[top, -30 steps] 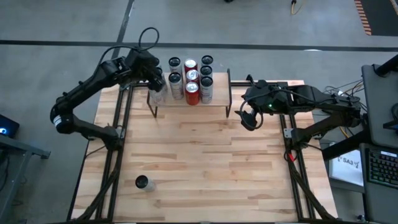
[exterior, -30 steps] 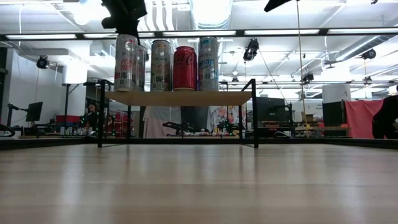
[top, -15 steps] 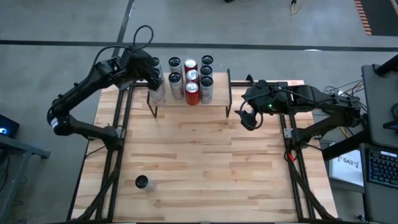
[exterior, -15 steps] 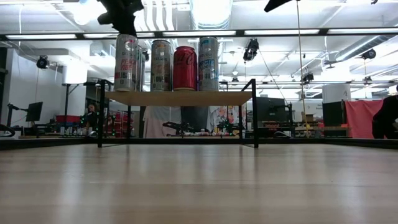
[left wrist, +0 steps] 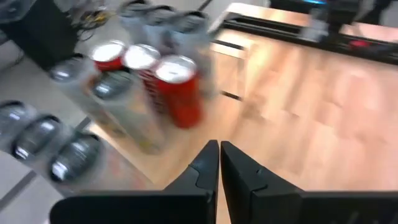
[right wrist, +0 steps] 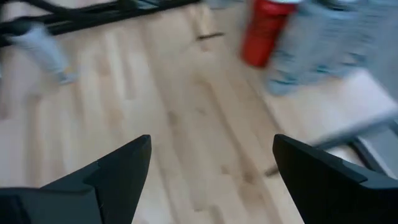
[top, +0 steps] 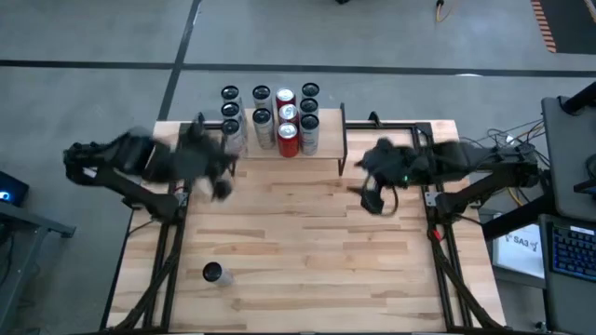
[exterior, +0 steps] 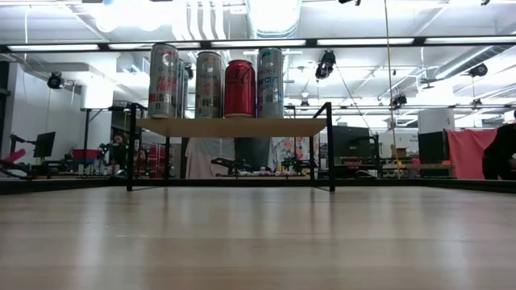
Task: Place canned beverage on shelf
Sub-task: Put the white soda can aligned with the other white soda cans on the shelf
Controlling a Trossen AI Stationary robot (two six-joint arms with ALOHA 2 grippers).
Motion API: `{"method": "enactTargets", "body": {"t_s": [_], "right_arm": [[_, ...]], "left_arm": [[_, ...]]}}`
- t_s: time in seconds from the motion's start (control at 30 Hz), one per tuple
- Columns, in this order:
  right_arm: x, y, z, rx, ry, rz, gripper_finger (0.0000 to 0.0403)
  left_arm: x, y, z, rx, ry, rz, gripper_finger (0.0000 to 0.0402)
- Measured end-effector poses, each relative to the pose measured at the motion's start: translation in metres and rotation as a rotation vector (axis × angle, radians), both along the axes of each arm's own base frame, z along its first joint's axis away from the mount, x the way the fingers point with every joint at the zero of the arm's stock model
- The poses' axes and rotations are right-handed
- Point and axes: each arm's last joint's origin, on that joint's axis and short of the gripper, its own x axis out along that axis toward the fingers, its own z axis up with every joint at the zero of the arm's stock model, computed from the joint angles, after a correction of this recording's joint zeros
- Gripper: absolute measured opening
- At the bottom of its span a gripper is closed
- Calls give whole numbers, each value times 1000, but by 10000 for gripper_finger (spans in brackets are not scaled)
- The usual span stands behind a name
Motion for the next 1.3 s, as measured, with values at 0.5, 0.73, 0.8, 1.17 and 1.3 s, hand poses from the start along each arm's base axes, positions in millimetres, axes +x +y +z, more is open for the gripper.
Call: {"method": "enactTargets", "body": {"t_s": [0.5, 0.73, 0.8, 1.17, 1.3], "right_arm": [[84, 76, -83, 18, -124, 301, 325], [148, 103, -124, 27, -168, 441, 325], [162, 108, -134, 18, -174, 448, 325], [229, 131, -193, 31, -331, 438, 325], [248, 137, -217, 26, -349, 440, 325]], "left_arm": [[-76, -208, -58, -357, -53, -292, 0], [-72, -259, -126, -388, 304, -85, 0], [-71, -267, -143, -361, 370, -18, 0], [-60, -284, -190, -173, 435, 97, 0], [-53, -282, -200, -118, 437, 96, 0]]}}
